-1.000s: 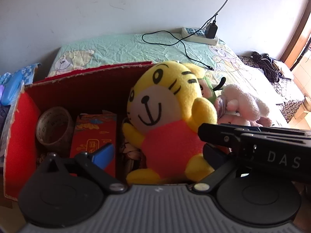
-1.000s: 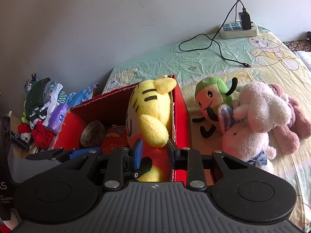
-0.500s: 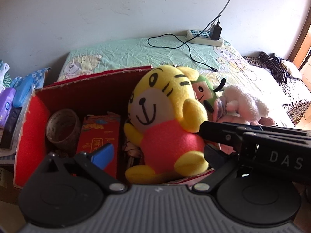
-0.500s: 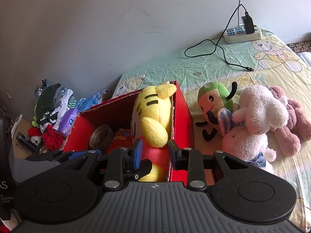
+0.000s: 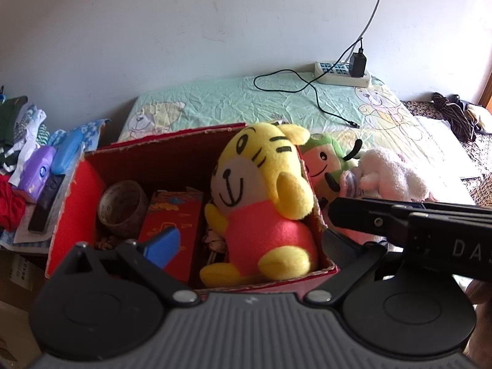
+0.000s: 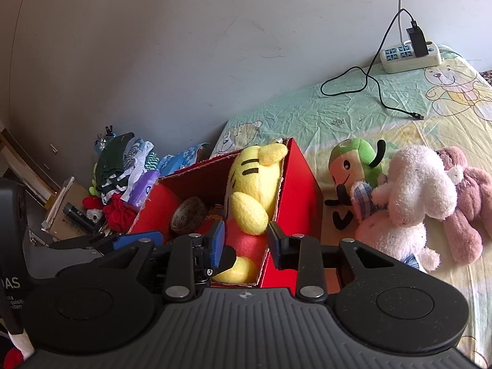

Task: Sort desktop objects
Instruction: 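Move the right gripper to the pink teddy bear and grasp it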

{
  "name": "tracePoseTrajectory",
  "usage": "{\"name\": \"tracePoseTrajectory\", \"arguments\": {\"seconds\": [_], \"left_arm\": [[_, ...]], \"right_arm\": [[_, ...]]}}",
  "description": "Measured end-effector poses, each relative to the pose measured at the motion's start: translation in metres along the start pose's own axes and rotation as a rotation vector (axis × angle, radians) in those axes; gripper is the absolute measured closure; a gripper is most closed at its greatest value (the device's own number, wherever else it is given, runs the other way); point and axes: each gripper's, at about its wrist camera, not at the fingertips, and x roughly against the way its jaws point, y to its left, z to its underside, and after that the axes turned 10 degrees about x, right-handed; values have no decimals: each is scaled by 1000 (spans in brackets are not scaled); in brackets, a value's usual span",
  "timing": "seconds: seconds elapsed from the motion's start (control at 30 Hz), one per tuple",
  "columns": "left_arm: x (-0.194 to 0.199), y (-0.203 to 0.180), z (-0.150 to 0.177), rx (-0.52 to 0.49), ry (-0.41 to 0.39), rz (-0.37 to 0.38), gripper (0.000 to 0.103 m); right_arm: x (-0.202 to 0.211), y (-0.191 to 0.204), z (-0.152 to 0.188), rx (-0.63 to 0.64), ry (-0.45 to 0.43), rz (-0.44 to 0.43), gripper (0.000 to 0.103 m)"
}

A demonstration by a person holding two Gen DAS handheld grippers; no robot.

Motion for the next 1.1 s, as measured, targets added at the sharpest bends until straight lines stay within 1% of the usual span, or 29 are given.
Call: {"name": "tracePoseTrajectory", "arguments": {"seconds": [0.17, 0.27, 0.37, 0.5, 0.63, 0.8, 0.93, 1.0, 1.1], "left_arm": [[10, -19, 1, -23, -33, -16, 4], [18, -31, 2, -34, -54, 26, 4], [27, -48, 6, -64, -82, 73, 4], [29, -78, 9, -115, -95, 144, 4], [16, -105, 13, -124, -45, 213, 4], [-11, -138, 22, -124, 45, 322, 4], [-37, -167, 34, -132, 115, 397, 6], [-52, -183, 39, -138, 146, 421, 7], [-77, -205, 46, -147, 188, 428, 11]], "right_arm": [[16, -21, 1, -15, -22, -45, 69], [26, -39, 5, -38, -34, -49, 69], [40, -61, 10, -75, -51, -46, 67], [59, -89, 20, -115, -72, -13, 67], [69, -122, 27, -171, -72, 52, 67], [79, -162, 36, -235, -66, 138, 67], [81, -197, 44, -254, -32, 193, 67], [78, -212, 45, -252, -16, 207, 67], [71, -230, 45, -237, 7, 213, 67]]}}
